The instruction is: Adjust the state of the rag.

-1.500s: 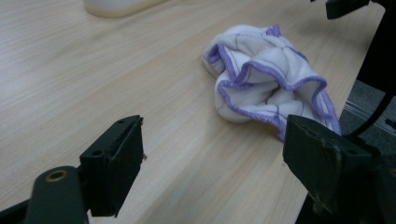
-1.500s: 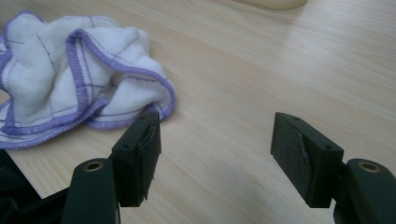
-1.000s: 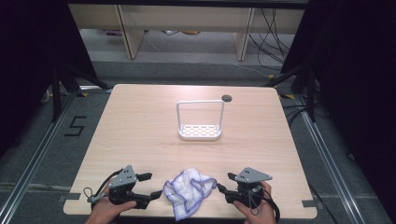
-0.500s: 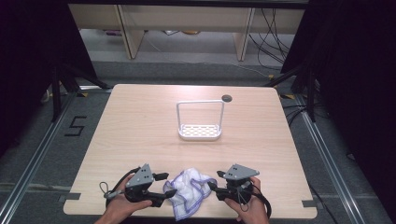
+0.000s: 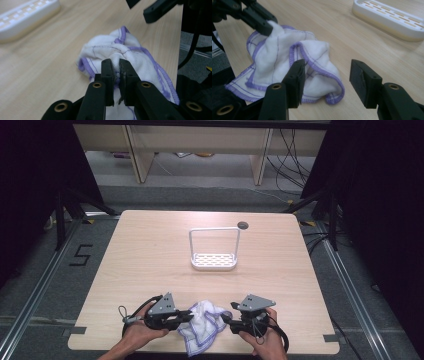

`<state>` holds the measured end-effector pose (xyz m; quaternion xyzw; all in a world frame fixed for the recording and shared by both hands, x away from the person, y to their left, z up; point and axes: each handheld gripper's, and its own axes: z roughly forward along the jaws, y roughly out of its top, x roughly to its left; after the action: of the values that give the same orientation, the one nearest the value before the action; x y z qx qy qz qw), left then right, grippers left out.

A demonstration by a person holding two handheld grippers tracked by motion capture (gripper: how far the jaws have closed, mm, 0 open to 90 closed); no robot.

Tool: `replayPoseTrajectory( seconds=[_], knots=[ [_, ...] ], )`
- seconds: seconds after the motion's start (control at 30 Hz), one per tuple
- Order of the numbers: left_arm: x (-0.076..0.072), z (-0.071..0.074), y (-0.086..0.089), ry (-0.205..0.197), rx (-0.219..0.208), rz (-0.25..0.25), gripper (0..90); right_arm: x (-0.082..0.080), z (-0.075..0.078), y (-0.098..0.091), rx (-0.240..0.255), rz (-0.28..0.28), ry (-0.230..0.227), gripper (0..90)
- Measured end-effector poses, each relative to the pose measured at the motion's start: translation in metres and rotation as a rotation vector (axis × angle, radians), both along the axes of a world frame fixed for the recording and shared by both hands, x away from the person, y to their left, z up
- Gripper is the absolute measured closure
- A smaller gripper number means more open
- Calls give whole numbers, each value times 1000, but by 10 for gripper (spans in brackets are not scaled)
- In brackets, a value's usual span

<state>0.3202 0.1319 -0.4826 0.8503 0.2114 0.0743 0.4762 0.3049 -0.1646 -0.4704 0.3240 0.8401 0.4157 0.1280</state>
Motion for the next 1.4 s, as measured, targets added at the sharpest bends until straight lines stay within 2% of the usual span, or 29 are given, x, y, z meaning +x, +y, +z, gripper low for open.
replayPoseTrajectory(
  seconds=[0.13,0.2,0.23,0.3,0.33,0.37,0.43,0.47,0.5,0.57,0.77,0.83,0.9,0.93,1.0,1.03,1.07,1.1,1.13,1.23,1.3,1.33,1.37,1.4],
  knots=[
    [5,16,10,-27,-44,25,831,2,2,5,-12,18,-9,514],
    [8,20,13,-24,-65,37,830,4,2,9,-26,47,-14,523],
    [11,20,16,-20,-66,37,830,4,3,10,-32,41,-19,526],
    [14,20,19,-13,-70,53,830,5,2,13,-40,38,-14,531],
    [21,19,23,-2,-82,63,830,7,1,14,-49,44,-20,534],
    [25,19,28,4,-75,80,830,6,1,15,-50,42,4,535],
    [28,18,31,14,-88,85,830,8,0,16,-56,45,-10,535],
    [32,17,35,24,-103,102,830,8,0,16,-62,36,4,535],
    [35,17,40,29,-98,113,830,12,-2,17,-68,49,-16,536],
    [36,16,44,38,-108,134,830,14,-3,18,-77,37,-3,538],
    [41,14,49,56,-118,147,829,22,-8,30,-110,71,-4,538],
    [41,13,51,66,-121,151,829,26,-13,38,-163,95,-19,665],
    [42,13,53,63,-115,151,829,29,-13,39,-167,68,-14,766],
    [42,13,56,65,-111,163,829,31,-12,37,-140,56,-14,824],
    [41,12,61,76,-115,173,830,32,-4,32,-127,62,-35,874],
    [40,13,64,85,-129,173,831,32,2,28,-119,58,-59,881],
    [39,15,67,89,-136,173,831,31,8,24,-95,56,-59,885],
    [39,15,67,89,-136,173,831,31,8,24,-95,56,-59,885],
    [37,19,71,83,-143,174,831,30,21,18,-83,42,-79,888],
    [39,25,77,70,-154,195,831,35,35,14,-88,35,-119,889],
    [43,26,82,72,-156,227,831,44,40,16,-91,33,-98,889],
    [45,23,84,78,-155,231,831,53,41,19,-102,43,-102,889],
    [45,23,84,78,-155,231,831,60,39,23,-115,26,-98,889],
    [50,17,87,93,-142,253,830,67,36,26,-138,19,-80,889]
  ],
)
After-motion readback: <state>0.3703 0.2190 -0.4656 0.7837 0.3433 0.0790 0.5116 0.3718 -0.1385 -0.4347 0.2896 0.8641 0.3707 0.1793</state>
